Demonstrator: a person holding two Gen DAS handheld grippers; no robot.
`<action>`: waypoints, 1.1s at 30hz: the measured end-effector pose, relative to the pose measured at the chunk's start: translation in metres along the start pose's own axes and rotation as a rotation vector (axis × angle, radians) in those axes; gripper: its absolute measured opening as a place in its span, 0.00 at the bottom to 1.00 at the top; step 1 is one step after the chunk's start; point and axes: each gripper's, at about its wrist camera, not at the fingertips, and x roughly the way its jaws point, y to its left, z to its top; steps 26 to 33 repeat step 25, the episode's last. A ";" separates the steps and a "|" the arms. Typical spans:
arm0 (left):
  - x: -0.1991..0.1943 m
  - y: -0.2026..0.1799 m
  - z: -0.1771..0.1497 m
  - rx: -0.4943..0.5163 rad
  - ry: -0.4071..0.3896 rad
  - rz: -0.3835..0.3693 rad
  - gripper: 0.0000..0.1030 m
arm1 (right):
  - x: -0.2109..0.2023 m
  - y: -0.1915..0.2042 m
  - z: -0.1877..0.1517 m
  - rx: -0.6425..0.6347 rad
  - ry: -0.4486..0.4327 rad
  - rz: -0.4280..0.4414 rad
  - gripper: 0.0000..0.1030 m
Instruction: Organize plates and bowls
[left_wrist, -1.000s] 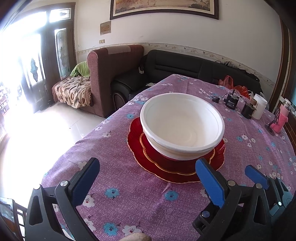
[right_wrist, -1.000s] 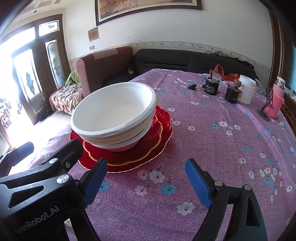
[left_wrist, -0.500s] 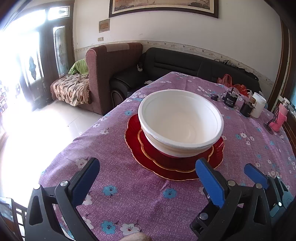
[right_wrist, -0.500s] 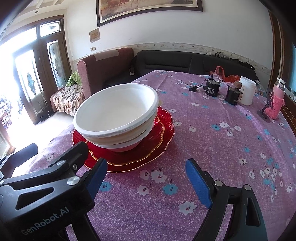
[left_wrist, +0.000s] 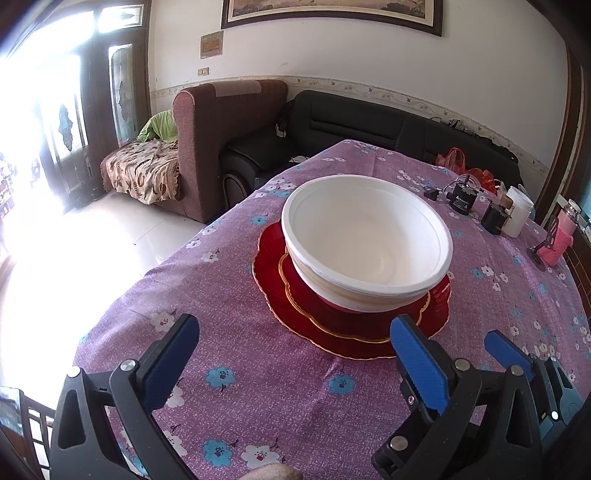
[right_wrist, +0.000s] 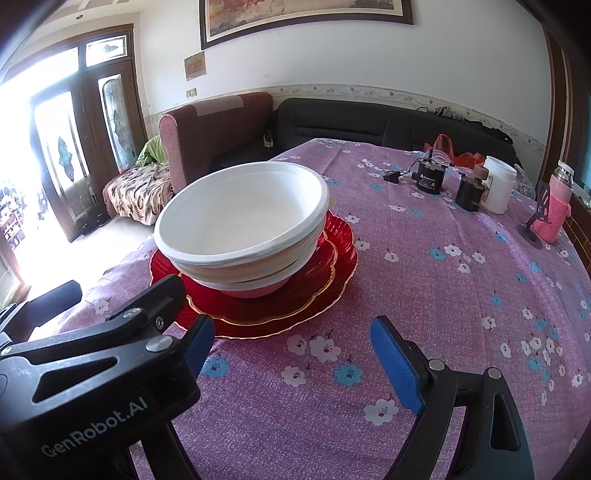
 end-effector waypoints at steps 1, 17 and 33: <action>0.000 0.000 0.000 0.000 0.000 0.000 1.00 | 0.000 0.000 0.000 0.002 0.001 0.000 0.87; -0.002 0.007 0.005 -0.036 0.010 0.019 1.00 | -0.003 0.007 0.002 -0.016 0.000 0.025 0.87; -0.018 0.002 0.008 -0.048 -0.002 0.051 1.00 | -0.018 -0.003 0.005 0.007 -0.023 0.063 0.87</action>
